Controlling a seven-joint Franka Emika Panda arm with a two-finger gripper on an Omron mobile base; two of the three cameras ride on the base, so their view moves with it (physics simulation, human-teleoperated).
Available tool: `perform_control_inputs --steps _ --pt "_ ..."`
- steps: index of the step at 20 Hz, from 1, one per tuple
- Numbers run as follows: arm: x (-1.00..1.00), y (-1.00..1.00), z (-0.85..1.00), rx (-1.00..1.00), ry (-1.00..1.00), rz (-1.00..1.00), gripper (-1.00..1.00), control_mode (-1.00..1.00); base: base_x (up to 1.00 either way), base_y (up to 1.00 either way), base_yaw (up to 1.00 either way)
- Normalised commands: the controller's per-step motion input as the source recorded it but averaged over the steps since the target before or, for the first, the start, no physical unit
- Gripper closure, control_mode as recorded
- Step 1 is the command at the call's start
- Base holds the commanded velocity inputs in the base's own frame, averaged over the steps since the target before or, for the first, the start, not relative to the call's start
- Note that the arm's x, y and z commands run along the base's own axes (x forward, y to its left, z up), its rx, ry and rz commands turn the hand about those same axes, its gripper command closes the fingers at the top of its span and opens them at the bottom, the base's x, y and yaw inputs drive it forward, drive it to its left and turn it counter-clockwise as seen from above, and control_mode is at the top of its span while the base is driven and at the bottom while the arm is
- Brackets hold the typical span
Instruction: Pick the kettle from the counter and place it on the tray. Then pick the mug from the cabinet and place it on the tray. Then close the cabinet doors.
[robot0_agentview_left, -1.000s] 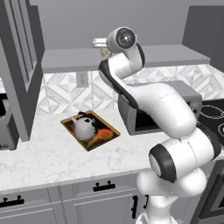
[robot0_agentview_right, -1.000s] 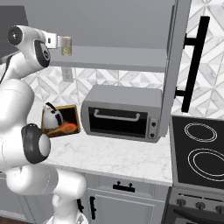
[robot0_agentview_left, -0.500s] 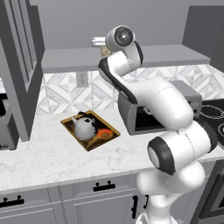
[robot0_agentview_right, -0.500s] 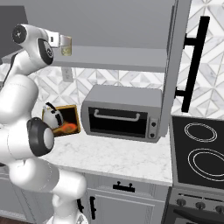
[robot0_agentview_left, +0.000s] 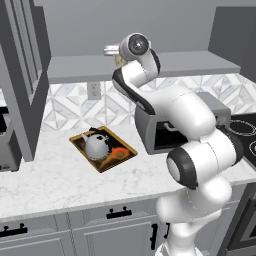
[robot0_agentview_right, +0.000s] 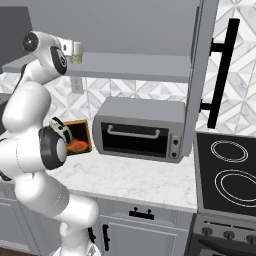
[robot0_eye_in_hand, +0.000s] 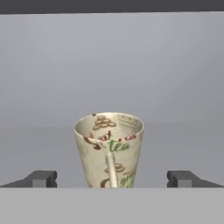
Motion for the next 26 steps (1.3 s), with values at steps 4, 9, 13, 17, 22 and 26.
perform_control_inputs --steps 4,9,13,17,22,26 --pt "0.13 0.0 -0.2 0.0 0.0 0.03 -1.0 -1.0 0.0 0.0 0.0" --pt "0.05 -0.02 -0.03 0.0 0.0 0.01 -1.0 -1.0 0.0 0.0 0.0" --pt "0.0 0.0 0.0 0.0 -0.01 0.0 -1.0 -1.0 0.0 0.0 0.0" --pt "0.0 0.0 0.0 0.0 0.0 0.0 1.0 -1.0 0.0 0.0 0.0" --pt "0.0 0.0 0.0 0.0 -0.01 0.0 1.0 -1.0 0.0 0.0 0.0" --pt "0.0 0.0 -0.01 0.0 0.0 0.0 1.0 -1.0 0.0 0.0 0.0"
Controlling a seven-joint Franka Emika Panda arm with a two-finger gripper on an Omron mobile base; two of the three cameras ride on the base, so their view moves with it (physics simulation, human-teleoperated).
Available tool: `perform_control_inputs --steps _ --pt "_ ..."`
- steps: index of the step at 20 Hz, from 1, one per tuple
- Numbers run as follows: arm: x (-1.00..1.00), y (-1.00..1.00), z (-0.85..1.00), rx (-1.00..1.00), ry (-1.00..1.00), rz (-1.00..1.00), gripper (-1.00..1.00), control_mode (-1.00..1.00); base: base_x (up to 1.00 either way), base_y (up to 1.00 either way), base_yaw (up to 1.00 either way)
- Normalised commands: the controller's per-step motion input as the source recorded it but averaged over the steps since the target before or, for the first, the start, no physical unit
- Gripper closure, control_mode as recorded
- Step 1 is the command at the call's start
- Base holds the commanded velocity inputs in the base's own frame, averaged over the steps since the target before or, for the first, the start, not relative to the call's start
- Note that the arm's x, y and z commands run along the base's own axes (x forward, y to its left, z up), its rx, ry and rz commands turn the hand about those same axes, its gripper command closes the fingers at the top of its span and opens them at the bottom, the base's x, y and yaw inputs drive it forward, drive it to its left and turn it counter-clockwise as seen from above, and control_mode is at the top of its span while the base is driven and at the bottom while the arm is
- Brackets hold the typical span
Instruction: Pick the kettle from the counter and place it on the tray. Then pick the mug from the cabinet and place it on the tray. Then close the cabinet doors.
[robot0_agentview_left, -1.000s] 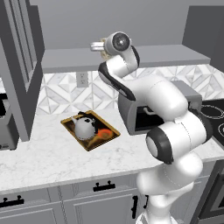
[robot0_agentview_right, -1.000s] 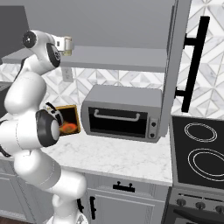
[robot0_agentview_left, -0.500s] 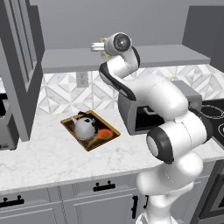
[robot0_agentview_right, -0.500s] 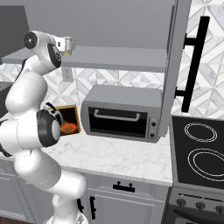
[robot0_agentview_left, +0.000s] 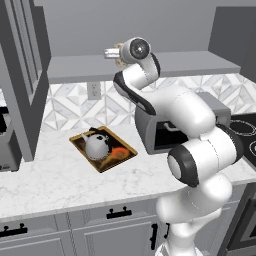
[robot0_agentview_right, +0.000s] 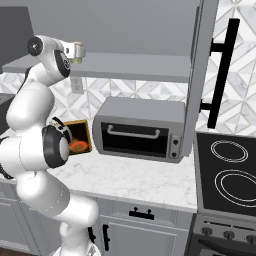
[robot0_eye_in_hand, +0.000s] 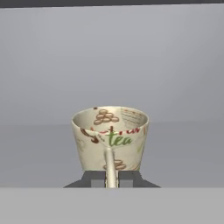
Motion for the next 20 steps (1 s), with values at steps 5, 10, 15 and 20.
perform_control_inputs --steps 5,10,15,20 --pt "0.0 0.0 -0.03 0.0 0.0 0.0 1.0 -1.0 0.0 0.0 0.0" --pt "0.0 0.0 0.0 0.0 0.0 0.0 1.0 -1.0 0.0 0.0 0.0" --pt "-0.06 0.0 0.0 0.0 0.0 0.0 1.0 -1.0 0.0 0.0 0.0" --pt "-0.59 0.0 0.0 0.0 -0.05 0.04 1.0 -1.0 0.0 0.0 0.0"
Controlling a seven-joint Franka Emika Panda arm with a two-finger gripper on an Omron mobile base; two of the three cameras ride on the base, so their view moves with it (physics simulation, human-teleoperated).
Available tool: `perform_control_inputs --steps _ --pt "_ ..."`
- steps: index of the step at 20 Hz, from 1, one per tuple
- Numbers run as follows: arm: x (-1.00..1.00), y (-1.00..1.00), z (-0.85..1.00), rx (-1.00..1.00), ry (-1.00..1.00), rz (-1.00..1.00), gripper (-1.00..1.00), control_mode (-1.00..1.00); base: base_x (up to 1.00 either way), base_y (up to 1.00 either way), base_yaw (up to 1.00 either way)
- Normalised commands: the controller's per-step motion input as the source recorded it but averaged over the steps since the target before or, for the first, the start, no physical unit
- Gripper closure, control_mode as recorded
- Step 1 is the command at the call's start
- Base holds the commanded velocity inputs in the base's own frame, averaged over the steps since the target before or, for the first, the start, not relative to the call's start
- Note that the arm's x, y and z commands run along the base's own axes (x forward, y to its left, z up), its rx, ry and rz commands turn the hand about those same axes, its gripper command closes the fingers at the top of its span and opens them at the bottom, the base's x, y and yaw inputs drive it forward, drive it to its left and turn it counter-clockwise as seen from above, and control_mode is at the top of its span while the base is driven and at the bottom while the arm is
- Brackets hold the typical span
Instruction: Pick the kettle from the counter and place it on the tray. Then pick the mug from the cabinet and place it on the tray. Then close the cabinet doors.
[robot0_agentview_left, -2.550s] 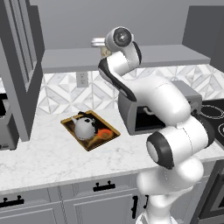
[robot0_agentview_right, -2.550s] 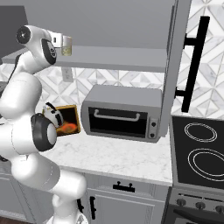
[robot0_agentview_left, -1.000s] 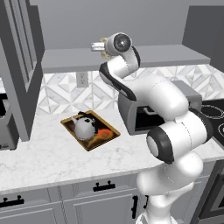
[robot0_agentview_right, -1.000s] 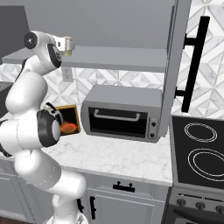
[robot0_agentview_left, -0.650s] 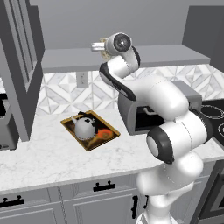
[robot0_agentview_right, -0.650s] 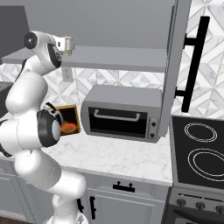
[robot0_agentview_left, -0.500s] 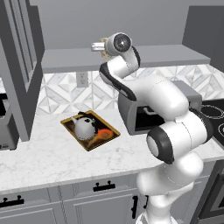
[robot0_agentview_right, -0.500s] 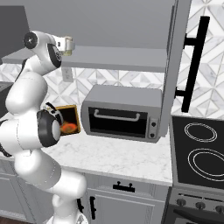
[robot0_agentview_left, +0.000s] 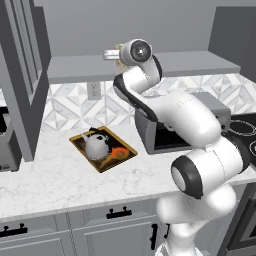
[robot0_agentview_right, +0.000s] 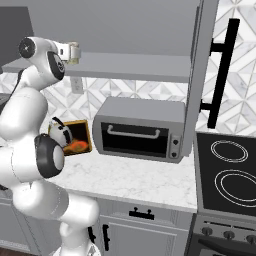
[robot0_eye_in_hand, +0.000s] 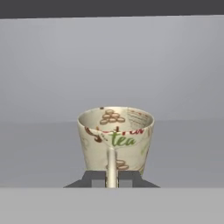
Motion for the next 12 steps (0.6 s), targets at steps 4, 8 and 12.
perform_control_inputs --steps 4,8,12 --pt "-0.8 0.0 0.06 0.0 -0.01 0.19 1.0 -1.0 0.0 0.0 0.0" --pt "-0.58 -0.07 0.19 0.0 0.01 0.24 1.0 -1.0 0.0 0.0 0.0" --pt "-0.66 -0.15 0.08 0.0 0.0 0.31 1.0 -1.0 0.0 0.0 0.0"
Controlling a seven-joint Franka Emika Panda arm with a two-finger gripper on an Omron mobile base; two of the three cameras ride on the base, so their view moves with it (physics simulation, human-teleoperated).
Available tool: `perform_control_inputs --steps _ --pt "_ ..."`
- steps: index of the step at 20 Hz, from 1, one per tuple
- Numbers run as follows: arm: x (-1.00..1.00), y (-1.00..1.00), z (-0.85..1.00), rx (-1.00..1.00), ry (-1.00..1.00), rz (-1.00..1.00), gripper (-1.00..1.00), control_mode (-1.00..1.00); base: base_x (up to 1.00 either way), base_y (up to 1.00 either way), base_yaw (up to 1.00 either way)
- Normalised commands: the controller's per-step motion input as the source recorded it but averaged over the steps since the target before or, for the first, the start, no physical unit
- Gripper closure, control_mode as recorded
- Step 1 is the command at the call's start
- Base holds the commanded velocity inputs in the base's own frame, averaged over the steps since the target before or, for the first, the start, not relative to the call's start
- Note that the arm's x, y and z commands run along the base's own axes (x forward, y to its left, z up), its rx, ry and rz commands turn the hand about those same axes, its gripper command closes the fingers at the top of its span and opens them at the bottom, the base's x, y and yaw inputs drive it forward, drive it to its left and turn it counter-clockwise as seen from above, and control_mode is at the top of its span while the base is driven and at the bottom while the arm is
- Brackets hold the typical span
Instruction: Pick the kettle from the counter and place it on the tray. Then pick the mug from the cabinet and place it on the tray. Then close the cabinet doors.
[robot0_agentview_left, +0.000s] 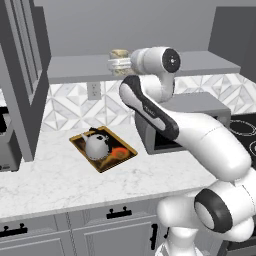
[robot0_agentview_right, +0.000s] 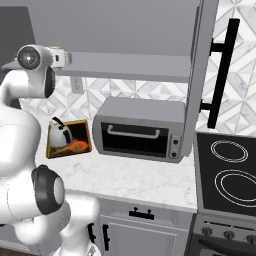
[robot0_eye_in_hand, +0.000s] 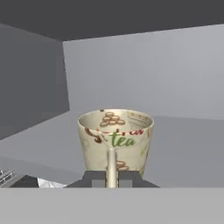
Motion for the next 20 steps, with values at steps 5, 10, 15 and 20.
perform_control_inputs --steps 5,10,15,20 --pt "-0.79 -0.11 0.0 0.0 0.0 0.3 1.0 -1.0 0.0 0.0 0.0" --pt "-0.89 -0.04 -0.19 0.0 0.0 0.2 1.0 -1.0 0.0 0.0 0.0" --pt "-0.81 0.0 -0.41 0.0 0.0 0.15 1.0 -1.0 0.0 0.0 0.0" --pt "-0.64 0.06 -0.45 -0.03 0.03 0.12 1.0 -1.0 0.0 0.0 0.0"
